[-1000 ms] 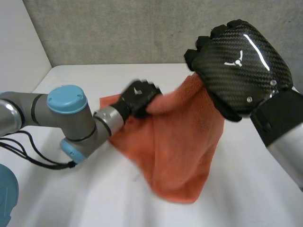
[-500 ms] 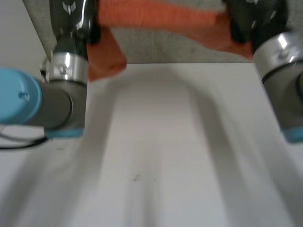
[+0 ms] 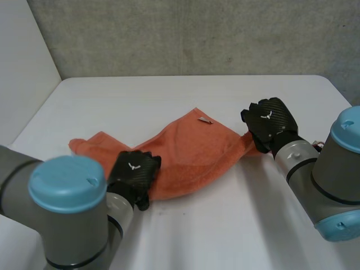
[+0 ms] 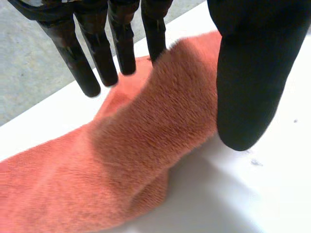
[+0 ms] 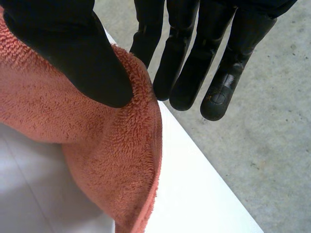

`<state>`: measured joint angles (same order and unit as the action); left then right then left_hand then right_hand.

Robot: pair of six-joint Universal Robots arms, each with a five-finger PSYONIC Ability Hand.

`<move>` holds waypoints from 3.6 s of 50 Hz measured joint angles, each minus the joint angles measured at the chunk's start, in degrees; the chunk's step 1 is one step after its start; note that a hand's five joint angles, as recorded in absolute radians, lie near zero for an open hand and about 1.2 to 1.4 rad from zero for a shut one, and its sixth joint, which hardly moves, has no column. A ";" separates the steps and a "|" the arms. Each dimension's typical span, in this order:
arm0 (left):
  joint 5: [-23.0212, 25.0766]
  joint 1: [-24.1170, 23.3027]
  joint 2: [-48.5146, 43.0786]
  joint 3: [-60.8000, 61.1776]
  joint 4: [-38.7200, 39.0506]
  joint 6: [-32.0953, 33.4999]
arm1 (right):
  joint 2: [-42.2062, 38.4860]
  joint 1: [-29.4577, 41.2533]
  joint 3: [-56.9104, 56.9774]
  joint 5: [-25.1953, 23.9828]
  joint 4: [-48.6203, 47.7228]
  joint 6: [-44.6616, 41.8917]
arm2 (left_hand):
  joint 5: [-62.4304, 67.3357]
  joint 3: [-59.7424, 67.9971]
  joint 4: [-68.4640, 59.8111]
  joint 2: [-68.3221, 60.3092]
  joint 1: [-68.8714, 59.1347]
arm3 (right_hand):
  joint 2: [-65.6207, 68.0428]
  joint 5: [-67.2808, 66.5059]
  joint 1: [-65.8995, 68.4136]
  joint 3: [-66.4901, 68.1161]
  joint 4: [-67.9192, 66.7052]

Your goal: Fold the laundry

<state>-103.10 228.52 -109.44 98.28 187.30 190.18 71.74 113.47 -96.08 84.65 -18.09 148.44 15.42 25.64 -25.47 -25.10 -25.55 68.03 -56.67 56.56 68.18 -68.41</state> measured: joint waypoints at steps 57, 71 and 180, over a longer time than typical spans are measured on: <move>14.74 19.65 -11.38 -34.45 20.13 10.02 | -0.98 -5.29 16.99 3.73 -3.73 1.56 | 43.24 43.91 -44.17 -44.60 -42.22 | 0.00 -0.01 0.00 0.02 -0.01; 9.82 20.51 -5.27 -27.20 35.74 7.64 | 1.16 -4.40 20.91 8.93 -12.03 8.47 | 44.02 44.03 -44.23 -44.69 -43.33 | 0.00 -0.01 0.00 0.02 -0.02; 8.42 -1.44 -18.34 -21.46 11.44 -36.43 | 23.04 20.66 25.90 11.56 19.45 -0.27 | 7.75 7.51 -7.70 -8.10 -7.74 | 0.00 -0.19 0.00 0.03 -0.02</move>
<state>-94.68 227.08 -127.78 76.82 198.74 153.74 94.77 134.13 -70.17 96.21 1.37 148.17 23.17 33.16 -33.17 -33.20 -33.29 68.03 -56.86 56.56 68.21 -68.44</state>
